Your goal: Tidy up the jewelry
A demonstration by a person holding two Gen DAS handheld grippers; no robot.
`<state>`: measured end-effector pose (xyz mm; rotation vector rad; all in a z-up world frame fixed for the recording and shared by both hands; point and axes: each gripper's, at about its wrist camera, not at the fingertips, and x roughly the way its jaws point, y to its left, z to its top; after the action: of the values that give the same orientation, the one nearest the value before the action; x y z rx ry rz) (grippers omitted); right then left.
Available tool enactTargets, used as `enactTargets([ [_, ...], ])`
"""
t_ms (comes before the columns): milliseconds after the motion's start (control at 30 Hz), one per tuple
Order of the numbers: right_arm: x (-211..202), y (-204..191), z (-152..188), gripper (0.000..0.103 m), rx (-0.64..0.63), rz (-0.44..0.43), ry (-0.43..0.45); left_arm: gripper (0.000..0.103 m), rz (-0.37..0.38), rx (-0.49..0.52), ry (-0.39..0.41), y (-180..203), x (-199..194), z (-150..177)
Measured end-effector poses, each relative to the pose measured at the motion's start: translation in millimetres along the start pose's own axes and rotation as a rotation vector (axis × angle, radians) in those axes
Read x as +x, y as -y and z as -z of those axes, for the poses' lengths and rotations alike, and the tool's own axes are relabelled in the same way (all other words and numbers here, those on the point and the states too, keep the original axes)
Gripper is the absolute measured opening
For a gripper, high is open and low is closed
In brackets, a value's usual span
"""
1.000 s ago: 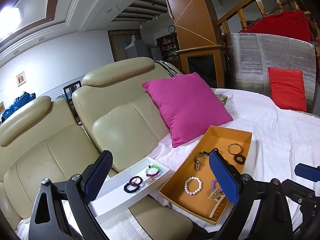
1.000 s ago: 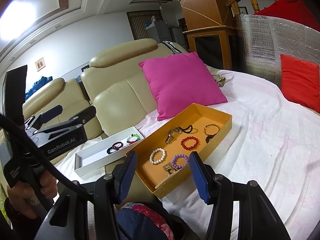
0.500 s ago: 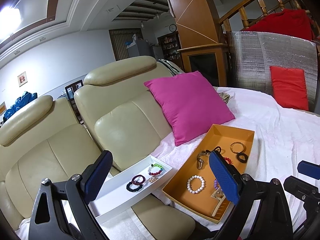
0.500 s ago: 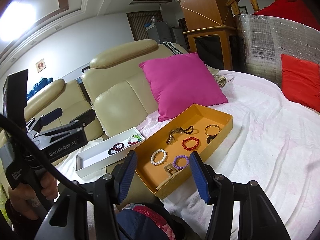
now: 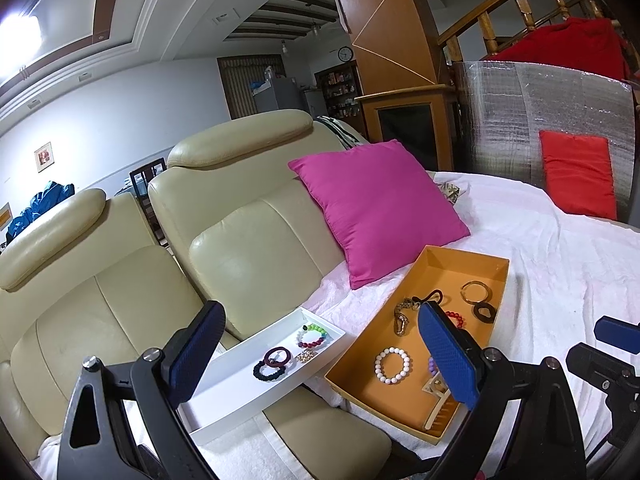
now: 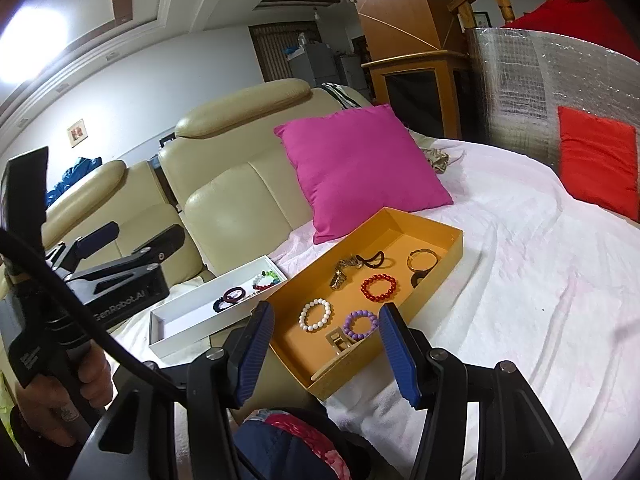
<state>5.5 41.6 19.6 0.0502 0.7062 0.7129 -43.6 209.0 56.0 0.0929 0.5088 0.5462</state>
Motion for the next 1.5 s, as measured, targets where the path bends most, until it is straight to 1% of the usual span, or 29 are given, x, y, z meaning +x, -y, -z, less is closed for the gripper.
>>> enactTargets([
  [700,1.9,-0.9,-0.8,0.059,0.001,0.009,-0.006,0.097,-0.009,-0.007,-0.003,-2.0,1.7,1.9],
  [1500,12.8,-4.4,-1.5,0.059,0.003,0.031,-0.024,0.097,0.005,-0.015,-0.010,-8.0,4.7,3.6],
])
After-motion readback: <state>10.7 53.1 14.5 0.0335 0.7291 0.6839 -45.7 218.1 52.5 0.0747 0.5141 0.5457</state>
